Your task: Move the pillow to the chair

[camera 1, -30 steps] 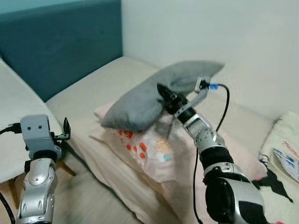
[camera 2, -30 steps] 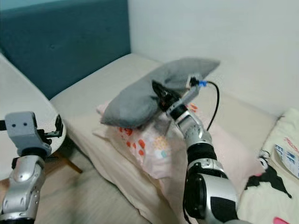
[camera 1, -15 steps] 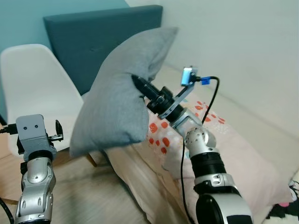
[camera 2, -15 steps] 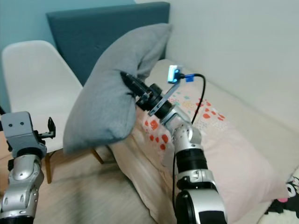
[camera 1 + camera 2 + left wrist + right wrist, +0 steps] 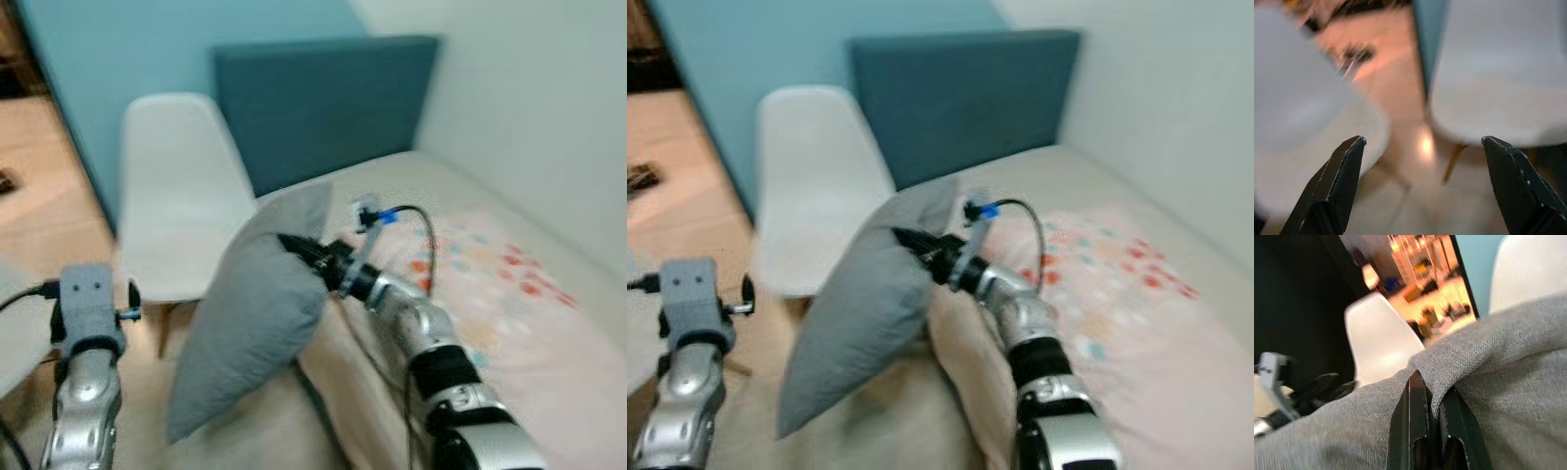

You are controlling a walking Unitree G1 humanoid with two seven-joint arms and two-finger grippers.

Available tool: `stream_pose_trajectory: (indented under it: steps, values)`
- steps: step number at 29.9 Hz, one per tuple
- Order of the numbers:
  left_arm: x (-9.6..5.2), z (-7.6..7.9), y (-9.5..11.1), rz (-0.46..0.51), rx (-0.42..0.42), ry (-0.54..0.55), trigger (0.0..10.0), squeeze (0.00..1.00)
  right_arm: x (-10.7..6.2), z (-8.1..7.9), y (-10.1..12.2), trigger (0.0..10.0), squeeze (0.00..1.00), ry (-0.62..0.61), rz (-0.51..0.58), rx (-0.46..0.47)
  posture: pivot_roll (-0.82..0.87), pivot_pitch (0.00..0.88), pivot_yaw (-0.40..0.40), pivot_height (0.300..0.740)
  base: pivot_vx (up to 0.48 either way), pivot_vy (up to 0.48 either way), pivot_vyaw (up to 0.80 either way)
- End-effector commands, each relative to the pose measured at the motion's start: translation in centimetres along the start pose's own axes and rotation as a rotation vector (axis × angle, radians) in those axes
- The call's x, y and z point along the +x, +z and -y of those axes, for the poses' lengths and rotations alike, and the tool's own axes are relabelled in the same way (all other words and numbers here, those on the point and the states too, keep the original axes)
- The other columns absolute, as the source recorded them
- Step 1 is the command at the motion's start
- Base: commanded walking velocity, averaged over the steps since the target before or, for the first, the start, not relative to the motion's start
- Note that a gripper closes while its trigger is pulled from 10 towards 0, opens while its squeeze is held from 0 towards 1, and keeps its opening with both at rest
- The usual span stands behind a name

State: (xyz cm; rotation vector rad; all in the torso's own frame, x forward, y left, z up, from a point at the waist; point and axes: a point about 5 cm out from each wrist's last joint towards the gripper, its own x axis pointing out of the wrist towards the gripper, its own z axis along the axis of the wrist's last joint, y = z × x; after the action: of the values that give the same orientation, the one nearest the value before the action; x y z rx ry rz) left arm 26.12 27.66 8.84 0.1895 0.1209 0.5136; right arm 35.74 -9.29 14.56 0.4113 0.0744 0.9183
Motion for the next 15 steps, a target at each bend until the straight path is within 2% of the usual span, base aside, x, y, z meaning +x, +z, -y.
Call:
stream_pose_trajectory:
  steps: [1,8,11,15]
  values:
    - [0.1,-0.2,-1.3,-0.051,0.016,-0.008,10.0,0.0,-0.5,0.7,0.0,0.0,0.0,-0.047,0.013,-0.039,0.07,0.0,-0.096,0.74,0.0,0.0,0.74]
    - [0.3,0.2,-2.6,-0.084,0.044,-0.033,10.0,0.0,-2.1,2.3,-1.7,0.0,0.0,-0.155,-0.058,-0.044,0.06,0.0,-0.097,0.74,0.0,0.0,0.74]
    - [0.4,0.4,-3.0,-0.094,0.047,-0.054,10.0,0.0,-2.4,2.7,-1.8,0.0,0.0,-0.184,-0.062,-0.045,0.06,0.0,-0.102,0.74,0.0,0.0,0.74]
    - [0.4,0.7,-3.3,-0.097,0.016,-0.072,10.0,0.0,-2.5,3.0,-2.1,0.0,0.0,-0.204,-0.096,-0.073,0.06,0.0,-0.104,0.74,0.0,0.0,0.74]
